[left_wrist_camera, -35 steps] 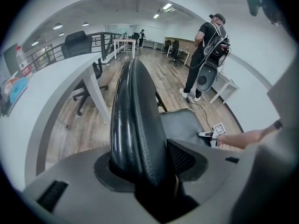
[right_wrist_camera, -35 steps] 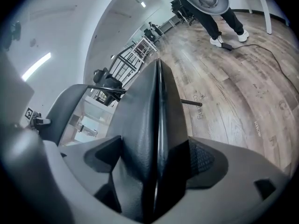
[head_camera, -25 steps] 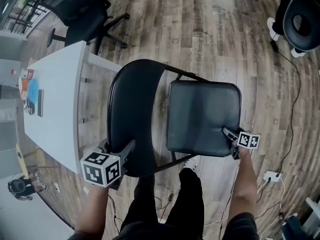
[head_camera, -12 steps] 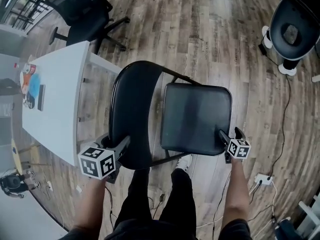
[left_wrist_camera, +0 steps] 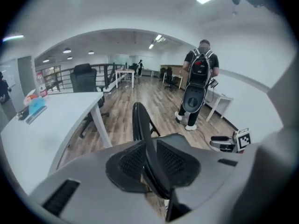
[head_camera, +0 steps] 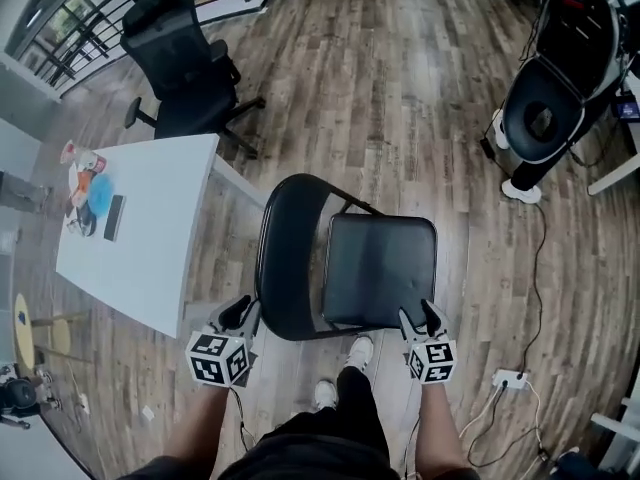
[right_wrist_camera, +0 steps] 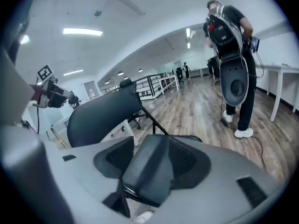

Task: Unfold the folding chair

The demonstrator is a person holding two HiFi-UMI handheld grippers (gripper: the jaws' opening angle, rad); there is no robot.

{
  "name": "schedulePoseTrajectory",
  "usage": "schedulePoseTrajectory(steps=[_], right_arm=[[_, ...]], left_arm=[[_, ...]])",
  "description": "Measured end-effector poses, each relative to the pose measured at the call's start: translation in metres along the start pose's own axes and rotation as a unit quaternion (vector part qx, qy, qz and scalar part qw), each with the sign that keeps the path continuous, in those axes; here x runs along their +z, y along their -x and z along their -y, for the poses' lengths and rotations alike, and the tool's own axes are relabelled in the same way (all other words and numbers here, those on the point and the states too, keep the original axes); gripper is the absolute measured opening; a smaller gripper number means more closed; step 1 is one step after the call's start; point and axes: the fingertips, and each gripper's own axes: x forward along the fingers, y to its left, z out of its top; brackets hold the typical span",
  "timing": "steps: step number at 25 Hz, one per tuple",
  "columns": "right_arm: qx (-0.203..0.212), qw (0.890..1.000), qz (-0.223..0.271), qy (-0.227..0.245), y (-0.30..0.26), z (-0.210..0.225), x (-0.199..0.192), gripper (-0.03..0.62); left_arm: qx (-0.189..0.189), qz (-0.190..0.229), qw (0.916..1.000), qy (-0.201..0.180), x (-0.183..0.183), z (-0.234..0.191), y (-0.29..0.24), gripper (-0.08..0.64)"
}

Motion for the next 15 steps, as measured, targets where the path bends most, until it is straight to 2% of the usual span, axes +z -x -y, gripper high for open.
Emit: schedulePoseTrajectory(steps=[3, 6, 9, 12, 15], right_arm=[[-0.019, 0.998, 0.042, 0.034, 0.039, -0.045, 0.038, 0.163], [-0.043, 0.993, 0.101, 0.033, 0.085, -0.082, 0.073, 0.018], [-0.061, 0.985, 0.153, 0.045, 0.135, -0.123, 0.108, 0.015], [-0.077, 0.981, 0.161, 0.071, 0.173, -0.172, 0.114, 0.015], [-0.073, 0.979, 0.184, 0.045, 0.212, -0.213, 0.122, 0.015]], left_arm=[[-0.025, 0.070, 0.9972, -0.007, 0.014, 0.019, 0.034, 0.023], [-0.052, 0.108, 0.9928, -0.004, 0.011, 0.037, 0.064, 0.006], [-0.076, 0.136, 0.9878, 0.005, 0.003, 0.055, 0.099, 0.006], [-0.089, 0.162, 0.9827, 0.011, -0.006, 0.065, 0.145, 0.006], [-0.106, 0.193, 0.9755, 0.008, -0.011, 0.078, 0.185, 0.006]])
